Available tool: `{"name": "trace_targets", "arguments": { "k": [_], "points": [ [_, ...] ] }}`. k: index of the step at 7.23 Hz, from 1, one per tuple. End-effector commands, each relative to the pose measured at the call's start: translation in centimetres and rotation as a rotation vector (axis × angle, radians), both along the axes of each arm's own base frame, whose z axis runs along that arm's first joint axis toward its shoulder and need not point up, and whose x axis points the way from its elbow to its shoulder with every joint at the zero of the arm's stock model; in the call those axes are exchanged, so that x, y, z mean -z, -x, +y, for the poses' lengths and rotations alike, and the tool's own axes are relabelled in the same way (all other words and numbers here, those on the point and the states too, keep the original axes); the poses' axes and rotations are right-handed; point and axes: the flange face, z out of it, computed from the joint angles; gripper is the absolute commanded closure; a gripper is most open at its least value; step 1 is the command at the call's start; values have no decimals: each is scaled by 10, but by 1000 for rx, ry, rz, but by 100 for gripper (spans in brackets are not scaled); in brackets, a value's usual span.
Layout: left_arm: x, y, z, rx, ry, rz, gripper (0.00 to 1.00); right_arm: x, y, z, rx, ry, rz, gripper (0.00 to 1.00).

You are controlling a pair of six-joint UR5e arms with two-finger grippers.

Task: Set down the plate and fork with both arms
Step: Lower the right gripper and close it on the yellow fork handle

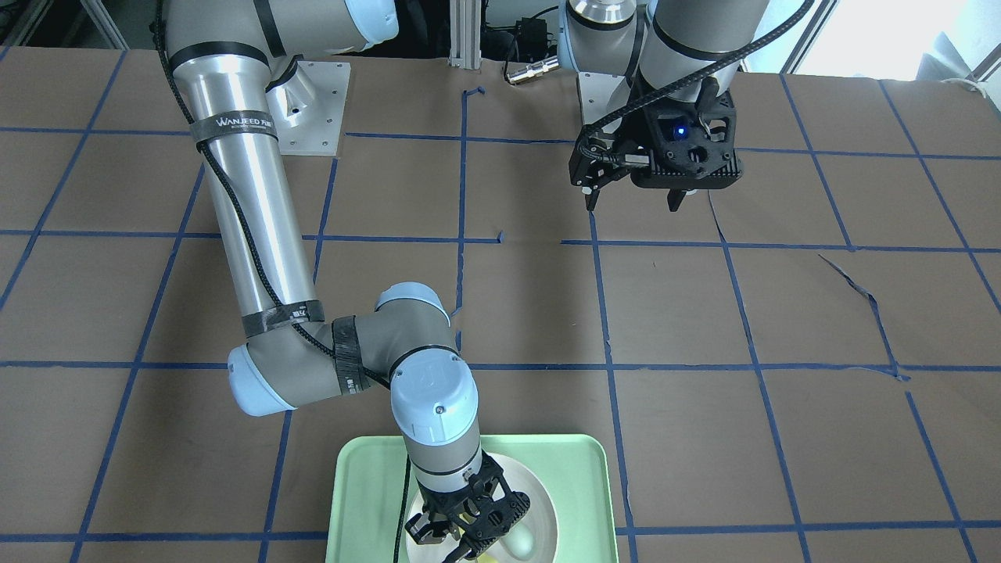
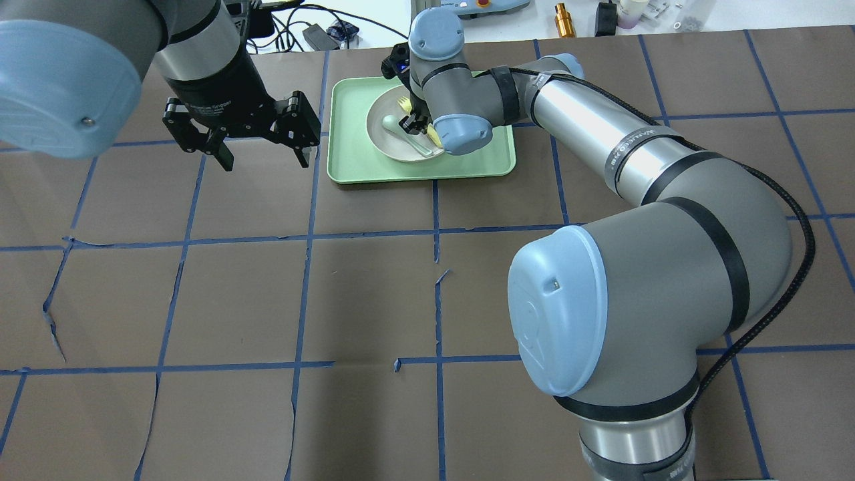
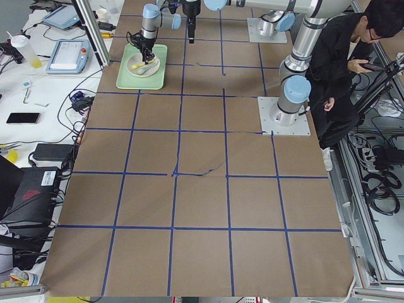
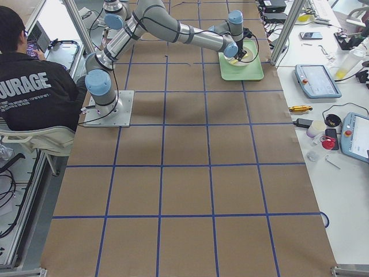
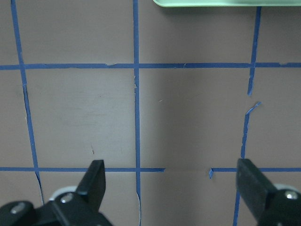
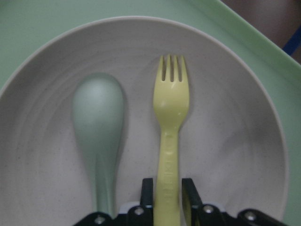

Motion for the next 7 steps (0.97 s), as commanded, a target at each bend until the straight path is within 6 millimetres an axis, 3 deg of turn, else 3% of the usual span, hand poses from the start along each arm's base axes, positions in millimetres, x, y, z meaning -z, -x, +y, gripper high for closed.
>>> {"name": "trace_targets", "arguments": {
  "k": [1,3,4,5,7],
  "points": [
    [0,0,0,0,1,0,0,5,0,0,-1,-5,4,57],
    [0,0,0,-2,1,0,0,6,0,0,-1,-7,3,57],
    [0,0,0,-2,1,0,0,9,1,0,2,-9,13,62],
    [0,0,0,-2,1,0,0,9,3,-1,6,-4,28,74],
    [0,0,-1,-2,-1,0,0,0,3,-1,10,6,24,76]
  ]
}}
